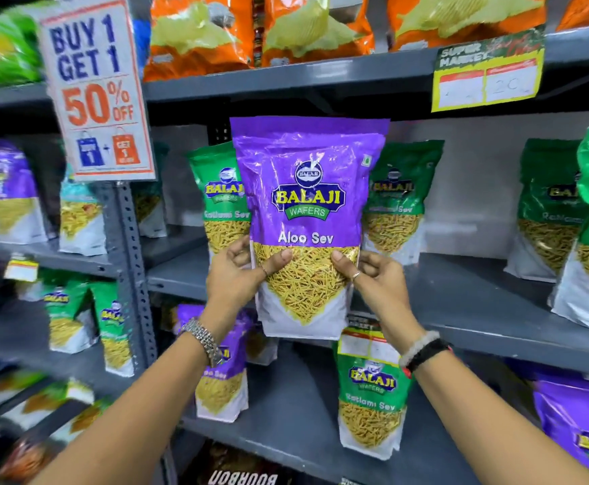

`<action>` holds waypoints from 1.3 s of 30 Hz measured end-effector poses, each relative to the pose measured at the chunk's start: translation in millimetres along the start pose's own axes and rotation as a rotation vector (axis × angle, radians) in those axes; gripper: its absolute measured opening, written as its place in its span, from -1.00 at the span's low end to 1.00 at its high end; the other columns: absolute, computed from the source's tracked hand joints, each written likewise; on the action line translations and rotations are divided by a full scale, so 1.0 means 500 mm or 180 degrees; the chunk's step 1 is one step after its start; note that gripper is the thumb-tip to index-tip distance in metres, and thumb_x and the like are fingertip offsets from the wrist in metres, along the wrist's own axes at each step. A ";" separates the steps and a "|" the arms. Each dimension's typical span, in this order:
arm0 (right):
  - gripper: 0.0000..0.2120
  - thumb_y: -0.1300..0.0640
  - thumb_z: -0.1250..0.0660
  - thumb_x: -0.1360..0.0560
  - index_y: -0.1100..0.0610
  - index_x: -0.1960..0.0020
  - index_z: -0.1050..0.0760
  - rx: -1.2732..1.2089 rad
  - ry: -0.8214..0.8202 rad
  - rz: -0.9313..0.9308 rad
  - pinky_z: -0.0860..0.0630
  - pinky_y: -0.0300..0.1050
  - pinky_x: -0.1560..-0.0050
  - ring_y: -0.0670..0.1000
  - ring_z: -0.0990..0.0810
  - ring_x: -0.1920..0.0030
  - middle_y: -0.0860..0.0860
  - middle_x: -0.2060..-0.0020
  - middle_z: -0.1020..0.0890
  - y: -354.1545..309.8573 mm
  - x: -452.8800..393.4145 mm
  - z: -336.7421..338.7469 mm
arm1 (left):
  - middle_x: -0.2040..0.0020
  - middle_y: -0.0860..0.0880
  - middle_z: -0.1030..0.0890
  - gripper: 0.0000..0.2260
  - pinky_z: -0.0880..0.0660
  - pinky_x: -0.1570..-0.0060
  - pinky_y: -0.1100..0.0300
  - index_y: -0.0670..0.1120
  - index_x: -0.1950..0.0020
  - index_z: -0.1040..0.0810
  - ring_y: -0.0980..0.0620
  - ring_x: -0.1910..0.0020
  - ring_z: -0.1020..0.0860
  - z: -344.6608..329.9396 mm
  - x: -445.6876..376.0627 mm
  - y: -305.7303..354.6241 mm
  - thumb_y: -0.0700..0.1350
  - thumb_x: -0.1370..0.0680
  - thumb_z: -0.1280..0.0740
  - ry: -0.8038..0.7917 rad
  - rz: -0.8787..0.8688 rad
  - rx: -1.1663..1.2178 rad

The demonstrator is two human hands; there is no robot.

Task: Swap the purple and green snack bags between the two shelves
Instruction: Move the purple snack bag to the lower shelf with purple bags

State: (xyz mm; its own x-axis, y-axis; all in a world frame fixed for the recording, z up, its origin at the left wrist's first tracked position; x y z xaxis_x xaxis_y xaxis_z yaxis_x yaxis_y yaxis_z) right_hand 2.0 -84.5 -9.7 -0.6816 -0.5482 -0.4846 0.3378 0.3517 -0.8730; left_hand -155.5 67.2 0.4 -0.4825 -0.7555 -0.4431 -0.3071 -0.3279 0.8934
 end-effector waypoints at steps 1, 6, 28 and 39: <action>-0.78 -0.03 -0.47 -0.31 0.08 0.15 -0.62 -0.0037 -0.0062 -0.0039 -0.59 -0.05 -0.09 -0.04 -0.68 0.06 0.02 0.16 -0.73 0.007 0.017 -0.013 | 0.07 -0.07 -0.73 -0.43 -0.54 -0.16 -0.12 0.03 0.03 -0.64 -0.06 0.02 -0.68 0.019 0.016 -0.005 0.18 -0.03 -0.61 0.0019 0.0015 -0.0049; -0.66 -0.07 -0.49 -0.24 0.13 0.09 -0.62 -0.0119 -0.0269 -0.0254 -0.61 -0.21 0.05 -0.05 -0.68 0.12 0.05 0.15 -0.73 0.078 0.091 -0.067 | 0.21 0.07 -0.74 -0.54 -0.62 0.05 0.12 -0.08 0.00 -0.62 0.08 0.17 -0.67 0.088 0.090 -0.065 -0.01 -0.15 -0.57 0.0074 0.0037 -0.0140; -0.73 0.21 -0.40 -0.38 0.09 -0.05 -0.44 0.1083 -0.0016 -0.1447 -0.49 0.23 -0.16 0.19 -0.59 -0.07 0.16 -0.02 -0.63 0.606 0.218 -0.052 | 0.04 -0.04 -0.60 -0.44 -0.56 0.16 0.40 -0.32 -0.28 -0.32 0.30 0.19 -0.63 0.069 0.143 -0.649 -0.49 -0.33 -0.39 -0.0657 0.1441 -0.0264; -0.79 0.30 -0.25 -0.49 0.29 -0.10 -0.35 0.1627 -0.0035 -0.1597 -0.43 -0.16 0.18 0.01 -0.54 0.21 0.13 0.15 -0.58 0.687 0.150 -0.065 | -0.03 0.25 -0.66 -0.36 -0.48 -0.14 0.28 0.00 -0.21 -0.35 0.29 -0.03 -0.57 0.038 0.077 -0.747 -0.01 -0.22 -0.56 -0.0739 0.1368 -0.0184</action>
State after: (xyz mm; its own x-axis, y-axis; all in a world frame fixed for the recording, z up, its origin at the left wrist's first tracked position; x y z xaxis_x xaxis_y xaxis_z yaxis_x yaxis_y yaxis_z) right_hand 45.9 19.8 -344.0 -0.8288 -0.5594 -0.0161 0.2490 -0.3428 -0.9058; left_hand -74.8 171.2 -351.8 -0.7277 -0.6852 -0.0323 0.0028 -0.0501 0.9987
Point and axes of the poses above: each hand's wrist, its own x-axis away from the middle knuckle, its own z-axis out of the back of the hand, y = z × x, the point moved 6 cm from there along -x, towards the middle knuckle
